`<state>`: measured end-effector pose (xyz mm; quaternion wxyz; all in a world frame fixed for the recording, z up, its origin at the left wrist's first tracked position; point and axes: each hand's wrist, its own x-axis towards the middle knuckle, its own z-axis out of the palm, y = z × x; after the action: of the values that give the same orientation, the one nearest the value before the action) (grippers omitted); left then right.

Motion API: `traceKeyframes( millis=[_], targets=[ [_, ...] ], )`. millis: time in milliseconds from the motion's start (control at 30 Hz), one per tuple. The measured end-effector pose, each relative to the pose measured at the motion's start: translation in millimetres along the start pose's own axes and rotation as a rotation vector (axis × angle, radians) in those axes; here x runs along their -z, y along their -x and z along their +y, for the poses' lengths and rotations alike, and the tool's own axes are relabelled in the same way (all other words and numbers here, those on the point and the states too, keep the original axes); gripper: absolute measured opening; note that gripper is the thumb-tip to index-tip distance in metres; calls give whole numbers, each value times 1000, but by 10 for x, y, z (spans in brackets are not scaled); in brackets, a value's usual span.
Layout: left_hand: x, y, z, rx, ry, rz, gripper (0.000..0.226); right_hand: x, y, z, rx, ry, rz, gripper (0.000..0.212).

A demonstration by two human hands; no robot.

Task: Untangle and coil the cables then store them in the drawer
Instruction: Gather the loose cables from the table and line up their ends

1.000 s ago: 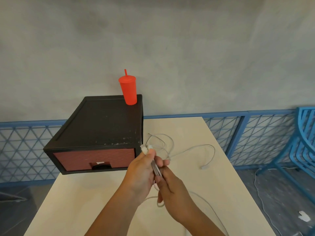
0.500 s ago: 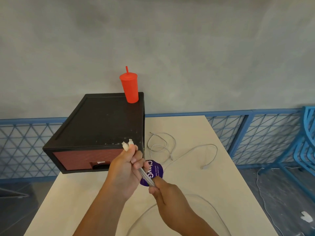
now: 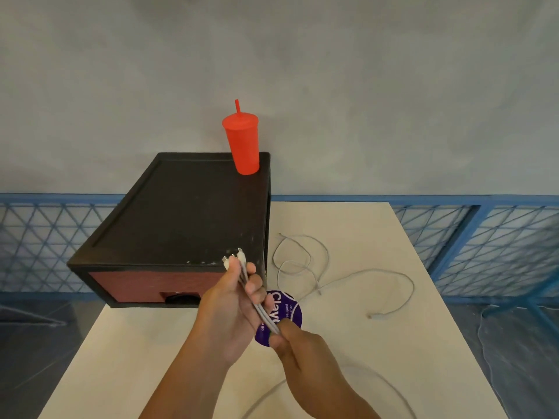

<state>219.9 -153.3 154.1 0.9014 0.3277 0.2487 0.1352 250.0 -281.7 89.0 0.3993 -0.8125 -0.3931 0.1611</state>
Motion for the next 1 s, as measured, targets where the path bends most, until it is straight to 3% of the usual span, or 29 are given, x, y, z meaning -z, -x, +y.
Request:
traceKeyframes(
  millis=[100,200,300,533,800,900,1000],
  targets=[
    [-12,-221,67,-5,0,18,39,55,-223,169,-3,-225,-41,46],
    [-48,-449,137,13,-18,49,40,148,-506,406,-64,-336,-29,55],
    [-88,-640,132,35,-54,88,38,275,-902,607,-207,-371,13,38],
    [-44,-979,61,51,-97,135,29,388,-2054,1277,-378,-44,24,6],
    [-8,-1132,16,87,-142,117,25,216,-2752,1710,-405,331,-55,40],
    [-3,-1157,4,95,-157,110,26,103,-2826,1813,-407,478,-118,37],
    [16,-1178,-2,122,-166,111,29,42,-2800,1894,-452,531,-71,29]
  ],
)
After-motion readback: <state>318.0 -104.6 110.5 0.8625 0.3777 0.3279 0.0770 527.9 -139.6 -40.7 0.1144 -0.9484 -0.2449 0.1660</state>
